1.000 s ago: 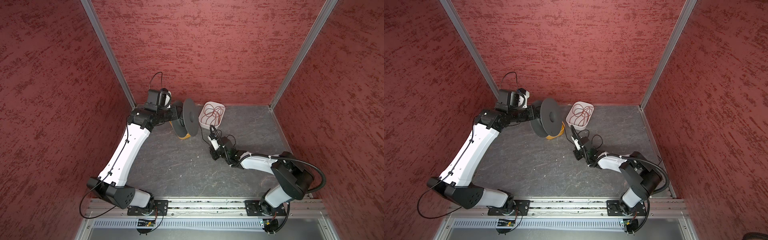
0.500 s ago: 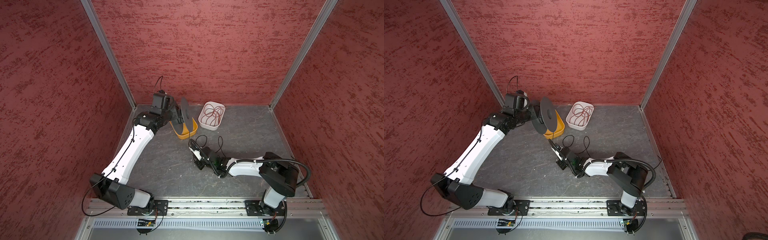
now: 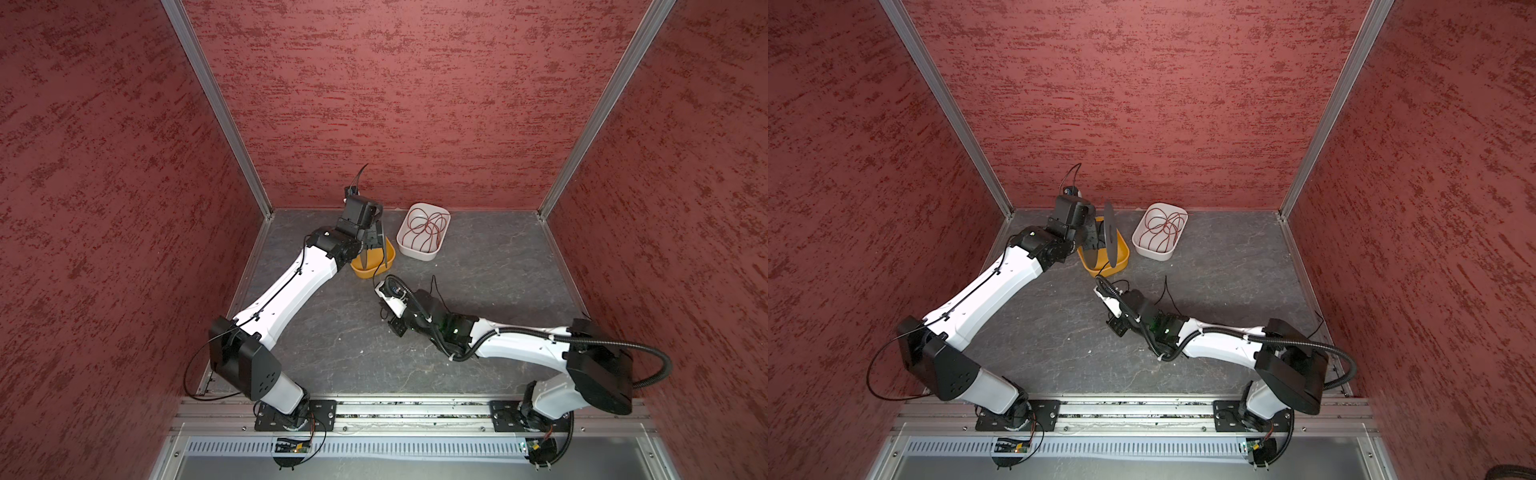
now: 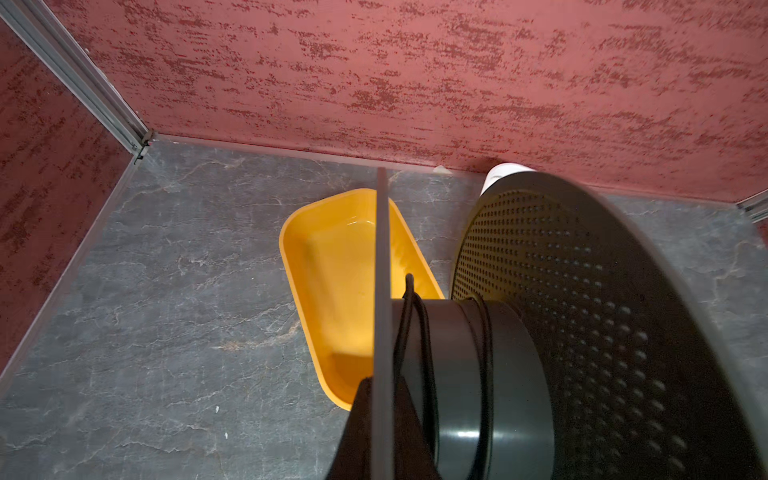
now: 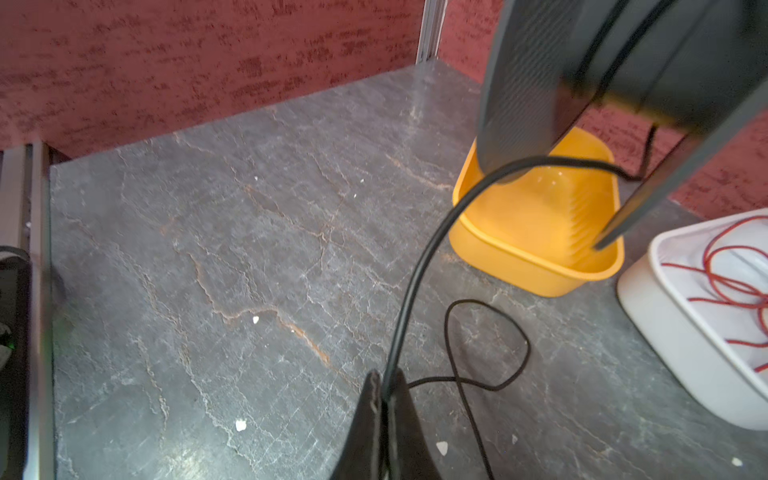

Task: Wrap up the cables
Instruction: 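Carry the cable with the right gripper up over the spool hub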

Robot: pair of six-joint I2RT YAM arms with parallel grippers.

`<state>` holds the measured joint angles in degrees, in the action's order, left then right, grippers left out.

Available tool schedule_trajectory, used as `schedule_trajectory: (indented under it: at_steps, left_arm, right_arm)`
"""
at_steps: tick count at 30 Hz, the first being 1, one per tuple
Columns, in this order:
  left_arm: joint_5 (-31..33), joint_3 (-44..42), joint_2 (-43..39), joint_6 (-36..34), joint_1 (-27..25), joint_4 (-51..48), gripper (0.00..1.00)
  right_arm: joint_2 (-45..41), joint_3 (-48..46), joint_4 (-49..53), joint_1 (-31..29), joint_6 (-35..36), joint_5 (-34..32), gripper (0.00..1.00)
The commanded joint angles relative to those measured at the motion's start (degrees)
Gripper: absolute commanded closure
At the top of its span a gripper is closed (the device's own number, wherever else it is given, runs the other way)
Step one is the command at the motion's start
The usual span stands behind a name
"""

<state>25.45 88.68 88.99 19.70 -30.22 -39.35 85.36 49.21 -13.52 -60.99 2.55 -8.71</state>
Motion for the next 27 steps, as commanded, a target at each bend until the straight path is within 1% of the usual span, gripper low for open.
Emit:
schedule_trajectory:
  at_steps: [1,4,7,11,18,24,27]
  left_arm:
    - [6.43,0.79,-0.11,-2.34,-1.31,1.40,1.00]
    - [8.57,0.33,0.28,-3.18,-2.91,0.08,1.00]
    - [8.83,-1.36,-0.24,-3.60,-4.09,0.32,1.00]
    - [9.09,-3.30,-1.13,-5.38,-5.42,0.75,1.00]
    - [11.22,-5.26,-0.98,-8.83,-7.64,1.07,1.00]
    - [10.92,-6.58,-1.27,-10.80,-8.07,1.71,1.00]
    - [10.60,-7.32,-1.60,-13.17,-8.77,2.91,1.00]
  right_arm:
    - [-3.95,3.12,1.49,0.10,0.62,-3.85,1.00]
    - [-5.39,4.66,2.84,1.52,0.54,-4.72,1.00]
    - [-6.10,5.44,2.18,3.48,-0.39,-3.38,1.00]
    - [-6.73,7.06,2.51,5.26,-0.38,-5.85,1.00]
    - [-6.40,11.56,7.88,10.00,-0.03,-6.89,1.00]
    - [-5.77,14.44,11.27,14.47,0.26,-7.40,1.00]
    - [-4.81,16.52,13.49,16.85,0.70,-7.50,1.00]
